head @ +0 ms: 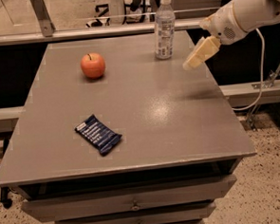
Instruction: Pick blue plastic bottle
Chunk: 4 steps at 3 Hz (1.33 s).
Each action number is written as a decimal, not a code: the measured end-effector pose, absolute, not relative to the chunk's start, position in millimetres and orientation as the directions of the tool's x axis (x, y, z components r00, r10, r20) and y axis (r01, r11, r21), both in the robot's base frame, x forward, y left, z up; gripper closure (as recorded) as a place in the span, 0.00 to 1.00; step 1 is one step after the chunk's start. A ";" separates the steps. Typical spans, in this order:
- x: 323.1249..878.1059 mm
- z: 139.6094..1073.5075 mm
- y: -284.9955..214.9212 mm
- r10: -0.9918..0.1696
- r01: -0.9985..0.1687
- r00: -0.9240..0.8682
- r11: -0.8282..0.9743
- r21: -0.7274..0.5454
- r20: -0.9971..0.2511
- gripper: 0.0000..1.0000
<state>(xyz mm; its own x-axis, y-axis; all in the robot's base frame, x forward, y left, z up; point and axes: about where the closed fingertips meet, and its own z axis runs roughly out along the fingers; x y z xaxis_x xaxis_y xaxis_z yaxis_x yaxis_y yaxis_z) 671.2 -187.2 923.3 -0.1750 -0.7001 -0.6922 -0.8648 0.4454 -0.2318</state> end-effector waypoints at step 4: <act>807.4 936.2 -124.7 -0.271 -0.861 -0.151 0.509 -0.009 -0.951 0.00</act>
Offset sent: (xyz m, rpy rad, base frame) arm 0.1616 0.0185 0.0404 0.4775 -0.0793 -0.0583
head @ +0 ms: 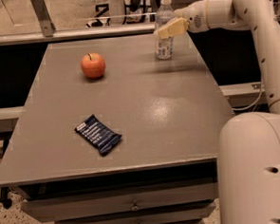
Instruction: Pick blue plastic bottle
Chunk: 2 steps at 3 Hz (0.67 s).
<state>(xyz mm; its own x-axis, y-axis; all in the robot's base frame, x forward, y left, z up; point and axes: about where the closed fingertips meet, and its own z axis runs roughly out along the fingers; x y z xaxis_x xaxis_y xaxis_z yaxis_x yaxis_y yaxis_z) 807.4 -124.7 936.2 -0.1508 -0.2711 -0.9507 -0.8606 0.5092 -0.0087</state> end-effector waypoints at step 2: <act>809.5 916.8 -117.3 -0.214 -0.882 -0.184 0.467 0.065 -0.959 0.38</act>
Offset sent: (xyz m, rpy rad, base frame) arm 0.0084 -0.0104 -0.0229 0.0894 0.0585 0.0575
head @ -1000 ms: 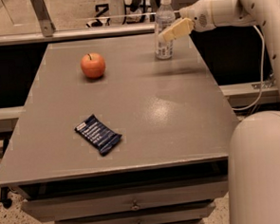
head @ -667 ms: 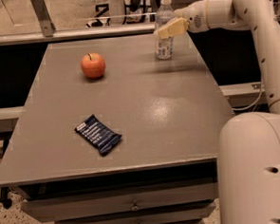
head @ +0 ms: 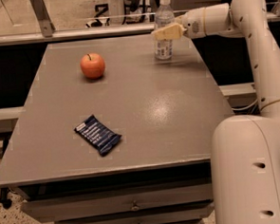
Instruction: Pick blue plastic bottle
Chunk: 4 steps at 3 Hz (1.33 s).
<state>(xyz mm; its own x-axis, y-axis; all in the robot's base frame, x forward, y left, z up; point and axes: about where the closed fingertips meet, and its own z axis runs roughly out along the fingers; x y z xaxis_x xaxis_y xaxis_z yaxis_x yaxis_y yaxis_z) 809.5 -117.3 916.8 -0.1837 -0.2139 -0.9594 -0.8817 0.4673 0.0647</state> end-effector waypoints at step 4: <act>698.1 1024.1 -96.9 -0.136 -0.982 -0.115 0.162 0.092 -0.984 1.00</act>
Offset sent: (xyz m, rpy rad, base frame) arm -0.0399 -0.0066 0.0750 0.1466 -0.0683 0.1738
